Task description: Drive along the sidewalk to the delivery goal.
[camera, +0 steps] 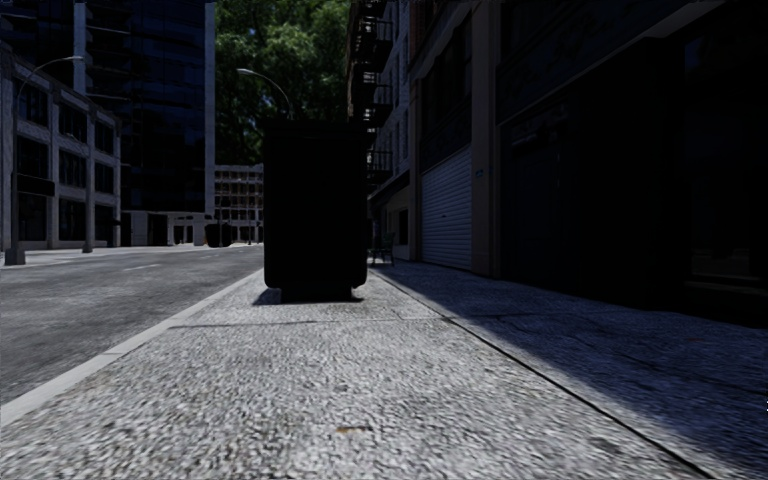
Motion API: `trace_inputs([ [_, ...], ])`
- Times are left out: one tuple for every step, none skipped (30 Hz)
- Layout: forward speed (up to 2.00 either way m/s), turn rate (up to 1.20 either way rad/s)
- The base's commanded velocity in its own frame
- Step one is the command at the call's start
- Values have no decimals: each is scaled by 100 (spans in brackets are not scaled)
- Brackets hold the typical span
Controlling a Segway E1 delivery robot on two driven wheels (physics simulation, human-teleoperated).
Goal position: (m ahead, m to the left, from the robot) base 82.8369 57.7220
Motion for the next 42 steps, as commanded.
trace_inputs([
  [154, -53],
  [154, -53],
  [155, -53],
  [155, -53],
  [156, -53],
  [156, -53],
  [156, -53],
  [156, -53],
  [158, -53],
  [162, -53],
  [168, -53],
  [176, -47],
  [186, -36],
  [186, -36],
  [191, -29],
  [192, -24],
  [192, -22],
  [192, -20],
  [192, -18],
  [192, -8],
  [192, 0],
  [192, 0],
  [192, 0],
  [192, 0],
  [192, 0],
  [192, 0],
  [192, 0],
  [192, 0],
  [192, 0],
  [192, 0],
  [192, 0],
  [192, 0],
  [192, 0],
  [192, 0],
  [192, 6],
  [193, 18],
  [193, 26],
  [193, 32],
  [193, 32],
  [193, 34],
  [193, 34],
  [193, 34],
])
